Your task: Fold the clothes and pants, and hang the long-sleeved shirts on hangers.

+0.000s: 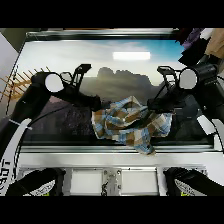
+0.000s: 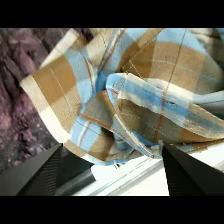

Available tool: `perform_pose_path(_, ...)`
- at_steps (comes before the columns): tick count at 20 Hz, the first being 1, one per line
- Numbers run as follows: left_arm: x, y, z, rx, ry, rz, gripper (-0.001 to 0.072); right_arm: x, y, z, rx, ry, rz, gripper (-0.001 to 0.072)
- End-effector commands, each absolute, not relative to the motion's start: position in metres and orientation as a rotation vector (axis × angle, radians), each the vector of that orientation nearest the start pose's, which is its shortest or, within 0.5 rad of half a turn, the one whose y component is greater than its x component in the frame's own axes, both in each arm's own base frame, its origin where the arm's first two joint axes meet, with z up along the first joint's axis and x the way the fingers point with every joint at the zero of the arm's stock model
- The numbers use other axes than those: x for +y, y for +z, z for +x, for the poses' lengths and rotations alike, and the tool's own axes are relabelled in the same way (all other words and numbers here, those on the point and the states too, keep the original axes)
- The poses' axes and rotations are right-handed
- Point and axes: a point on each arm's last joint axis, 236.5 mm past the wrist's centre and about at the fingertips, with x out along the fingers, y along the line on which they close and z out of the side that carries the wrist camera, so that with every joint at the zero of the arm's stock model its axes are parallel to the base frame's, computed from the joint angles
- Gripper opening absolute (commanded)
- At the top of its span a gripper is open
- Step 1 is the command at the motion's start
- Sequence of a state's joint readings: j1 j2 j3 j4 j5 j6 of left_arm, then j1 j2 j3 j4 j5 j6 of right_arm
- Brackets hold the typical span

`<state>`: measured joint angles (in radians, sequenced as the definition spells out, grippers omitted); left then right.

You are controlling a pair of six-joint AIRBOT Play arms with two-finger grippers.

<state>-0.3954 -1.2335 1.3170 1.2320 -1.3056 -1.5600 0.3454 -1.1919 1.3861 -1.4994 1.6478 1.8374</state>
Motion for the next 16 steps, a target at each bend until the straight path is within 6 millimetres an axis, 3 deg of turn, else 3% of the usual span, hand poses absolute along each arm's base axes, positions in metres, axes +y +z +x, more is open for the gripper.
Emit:
perform_pose_path(1, -0.186, 0.123, 0.350, 1.127, -0.531, -0.047, 0.0654, 0.124, 0.091, 0.292, 1.473, 0.153, 0.014, 0.0021)
perform_pose_path(3, -0.139, 0.141, 0.372, 1.065, -0.415, -0.093, 0.0654, 0.124, 0.091, 0.292, 1.473, 0.153, 0.014, 0.0021)
perform_pose_path(6, -0.025, 0.141, 0.400, 1.008, -0.104, -0.042, 0.0654, 0.124, 0.091, 0.292, 1.473, 0.153, 0.014, 0.0022)
perform_pose_path(8, 0.053, 0.137, 0.407, 0.985, 0.102, 0.018, 0.0654, 0.124, 0.091, 0.292, 1.473, 0.153, 0.014, 0.0021)
perform_pose_path(10, 0.121, 0.125, 0.407, 0.994, 0.265, 0.051, 0.0655, 0.124, 0.091, 0.292, 1.473, 0.153, 0.014, 0.0021)
perform_pose_path(12, 0.175, 0.104, 0.404, 1.031, 0.378, 0.042, 0.0656, 0.124, 0.091, 0.292, 1.474, 0.153, 0.014, 0.0022)
perform_pose_path(16, 0.250, 0.055, 0.412, 1.039, 0.490, -0.014, 0.0656, 0.124, 0.090, 0.292, 1.477, 0.152, 0.013, 0.0022)
